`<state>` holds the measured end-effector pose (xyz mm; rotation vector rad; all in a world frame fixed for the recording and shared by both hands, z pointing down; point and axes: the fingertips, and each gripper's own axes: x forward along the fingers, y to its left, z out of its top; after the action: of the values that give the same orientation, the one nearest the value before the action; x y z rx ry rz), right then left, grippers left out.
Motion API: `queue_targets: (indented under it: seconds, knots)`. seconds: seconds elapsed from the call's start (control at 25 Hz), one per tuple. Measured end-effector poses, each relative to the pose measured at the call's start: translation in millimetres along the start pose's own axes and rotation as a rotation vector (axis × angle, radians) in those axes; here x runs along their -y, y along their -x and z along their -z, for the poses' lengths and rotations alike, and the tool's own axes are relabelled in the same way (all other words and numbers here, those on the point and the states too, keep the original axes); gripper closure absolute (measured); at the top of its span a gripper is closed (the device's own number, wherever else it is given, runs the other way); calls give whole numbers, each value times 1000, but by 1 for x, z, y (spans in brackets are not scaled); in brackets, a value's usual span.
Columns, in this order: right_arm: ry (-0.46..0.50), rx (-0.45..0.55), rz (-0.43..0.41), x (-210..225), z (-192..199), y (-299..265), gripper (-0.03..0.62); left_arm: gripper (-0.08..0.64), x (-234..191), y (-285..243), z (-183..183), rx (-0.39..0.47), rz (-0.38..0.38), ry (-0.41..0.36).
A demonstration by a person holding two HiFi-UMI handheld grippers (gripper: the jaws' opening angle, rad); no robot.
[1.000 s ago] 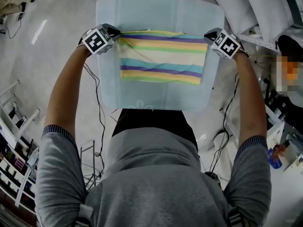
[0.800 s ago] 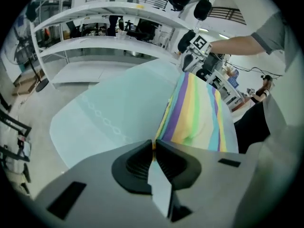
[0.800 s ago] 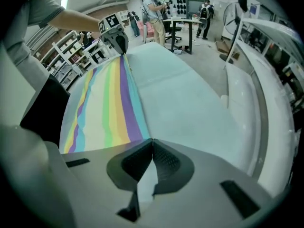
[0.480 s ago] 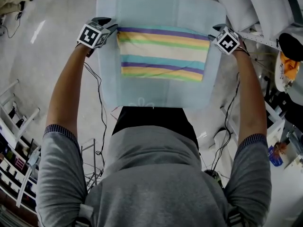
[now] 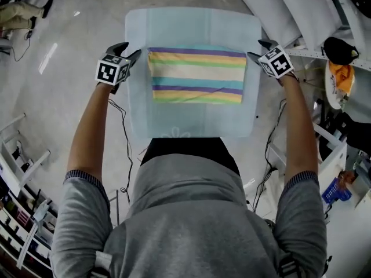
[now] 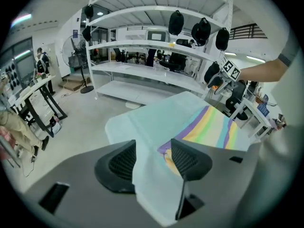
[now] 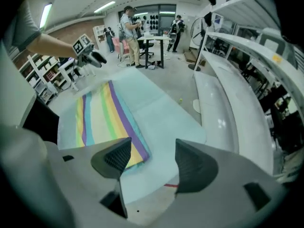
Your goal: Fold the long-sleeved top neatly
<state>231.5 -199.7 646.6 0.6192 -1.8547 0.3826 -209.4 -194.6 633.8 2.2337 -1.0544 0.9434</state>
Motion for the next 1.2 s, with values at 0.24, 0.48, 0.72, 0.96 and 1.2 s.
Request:
queue_targets:
  seconds: [0.24, 0.48, 0.72, 0.96, 1.2]
  knots:
    - [-119, 186, 21, -62, -29, 43, 273, 268, 29, 44, 4, 129, -63, 142]
    - [-218, 317, 14, -138, -52, 58, 271, 260, 72, 60, 23, 178, -59, 270]
    - [-400, 437, -15, -179, -71, 58, 270, 256, 107, 48, 41, 148, -62, 234]
    - [-434, 485, -37, -209, -95, 47, 270, 256, 116, 8, 61, 72, -92, 277]
    - [-380, 481, -72, -231, -130, 34, 270, 256, 107, -32, 84, -4, -155, 354]
